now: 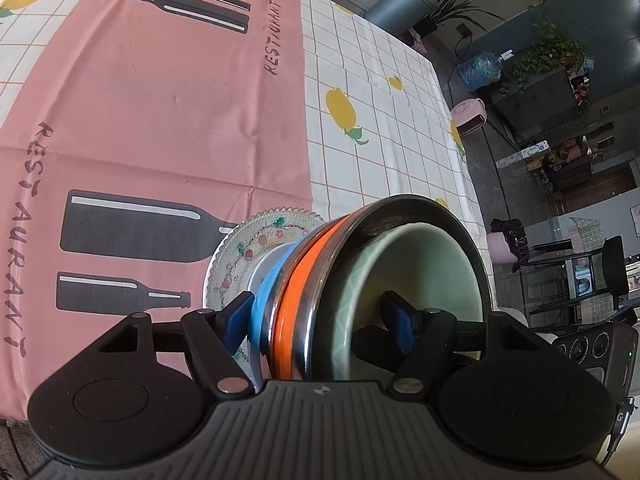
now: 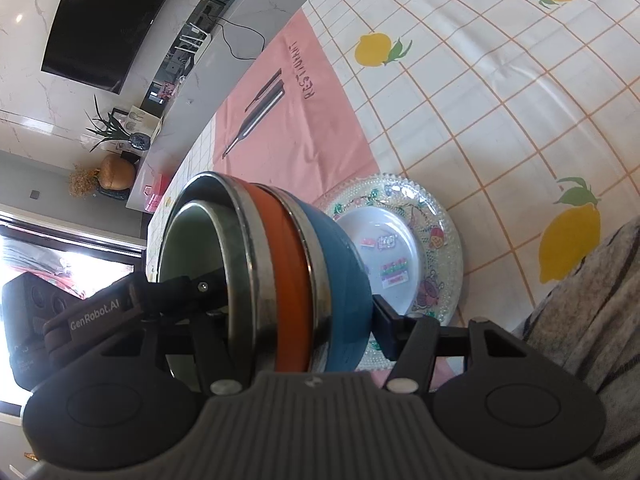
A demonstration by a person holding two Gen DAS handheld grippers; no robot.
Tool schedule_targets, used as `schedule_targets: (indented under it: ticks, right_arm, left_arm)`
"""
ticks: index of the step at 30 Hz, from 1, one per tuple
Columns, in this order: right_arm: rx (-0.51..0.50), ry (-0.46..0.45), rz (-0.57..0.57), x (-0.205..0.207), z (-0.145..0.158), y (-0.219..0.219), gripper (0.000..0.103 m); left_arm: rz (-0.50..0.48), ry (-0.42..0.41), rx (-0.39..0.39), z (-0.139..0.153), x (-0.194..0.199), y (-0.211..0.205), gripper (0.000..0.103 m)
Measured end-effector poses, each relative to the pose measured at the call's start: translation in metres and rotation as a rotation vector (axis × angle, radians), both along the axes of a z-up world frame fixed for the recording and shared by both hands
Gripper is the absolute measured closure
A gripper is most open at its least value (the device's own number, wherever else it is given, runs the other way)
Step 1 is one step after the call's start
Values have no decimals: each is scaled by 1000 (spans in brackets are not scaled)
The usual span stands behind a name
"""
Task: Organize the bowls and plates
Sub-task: 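Lift the bowl stack with both grippers and lower it onto the plate stack, then open both grippers and pull them back from the stacked dishes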
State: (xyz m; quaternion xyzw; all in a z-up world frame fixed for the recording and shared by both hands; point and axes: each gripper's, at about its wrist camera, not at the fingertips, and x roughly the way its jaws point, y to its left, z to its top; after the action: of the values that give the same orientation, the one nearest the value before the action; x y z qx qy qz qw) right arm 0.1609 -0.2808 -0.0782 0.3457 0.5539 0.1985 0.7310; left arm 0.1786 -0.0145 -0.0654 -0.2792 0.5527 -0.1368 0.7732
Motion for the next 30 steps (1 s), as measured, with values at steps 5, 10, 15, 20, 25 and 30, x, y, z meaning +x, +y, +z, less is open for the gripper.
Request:
schedule_targets:
  ticks: [5, 10, 15, 20, 25, 30]
  right_arm:
    - [-8, 10, -6, 5, -9, -1, 45]
    - [-34, 17, -12, 12, -12, -3, 45]
    - [-44, 46, -18, 17, -20, -4, 45]
    - [-50, 62, -19, 20, -24, -4, 45]
    - [-41, 70, -23, 20, -23, -6, 44]
    - [-31, 56, -18, 20, -21, -8, 37]
  left_arm:
    - [-6, 1, -11, -9, 7, 0, 23]
    - [-12, 16, -51, -22, 13, 3, 23]
    - [-7, 32, -80, -31, 15, 5, 23]
    - [-10, 26, -93, -35, 16, 6, 24]
    - [-33, 3, -95, -33, 15, 8, 24]
    - [-41, -70, -53, -21, 11, 9, 20]
